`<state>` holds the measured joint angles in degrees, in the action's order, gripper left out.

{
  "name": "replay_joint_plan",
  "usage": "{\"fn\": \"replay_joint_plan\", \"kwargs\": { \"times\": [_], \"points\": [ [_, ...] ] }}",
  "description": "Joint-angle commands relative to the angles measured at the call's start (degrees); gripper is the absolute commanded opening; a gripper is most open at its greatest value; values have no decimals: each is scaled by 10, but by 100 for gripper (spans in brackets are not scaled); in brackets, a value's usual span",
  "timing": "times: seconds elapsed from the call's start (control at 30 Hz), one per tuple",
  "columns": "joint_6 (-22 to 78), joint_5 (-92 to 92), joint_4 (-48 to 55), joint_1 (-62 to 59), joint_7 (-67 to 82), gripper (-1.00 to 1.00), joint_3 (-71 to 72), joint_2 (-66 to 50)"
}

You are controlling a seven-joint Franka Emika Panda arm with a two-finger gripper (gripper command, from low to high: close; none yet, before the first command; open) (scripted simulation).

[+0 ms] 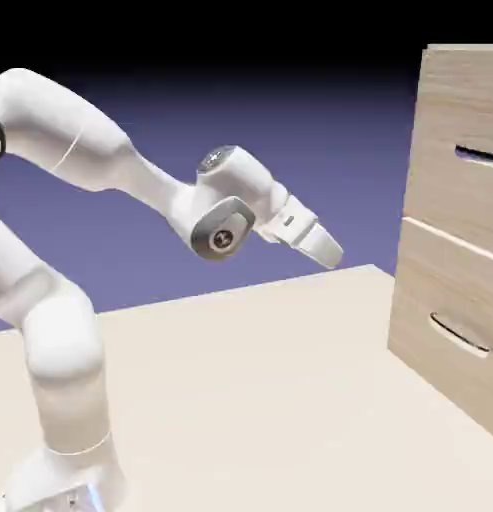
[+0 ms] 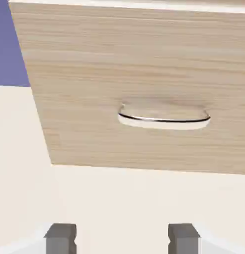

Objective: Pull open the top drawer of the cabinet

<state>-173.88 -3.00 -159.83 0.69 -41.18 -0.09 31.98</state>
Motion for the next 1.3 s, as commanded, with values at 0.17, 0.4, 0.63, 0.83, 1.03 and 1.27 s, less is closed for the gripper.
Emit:
{"fn": "replay_joint_plan", "kwargs": {
  "times": [0.17,0.4,0.63,0.83,1.03,1.27],
  "points": [
    [6,-150,58,0,64,0,-5,-34],
    [14,-324,127,0,138,0,-10,-74],
    [21,-498,195,0,212,0,-15,-113],
    [27,-648,253,1,276,0,-20,-147],
    [33,-797,311,1,340,0,-24,-181],
    [41,-972,380,1,414,0,-30,-221]
  ]
}}
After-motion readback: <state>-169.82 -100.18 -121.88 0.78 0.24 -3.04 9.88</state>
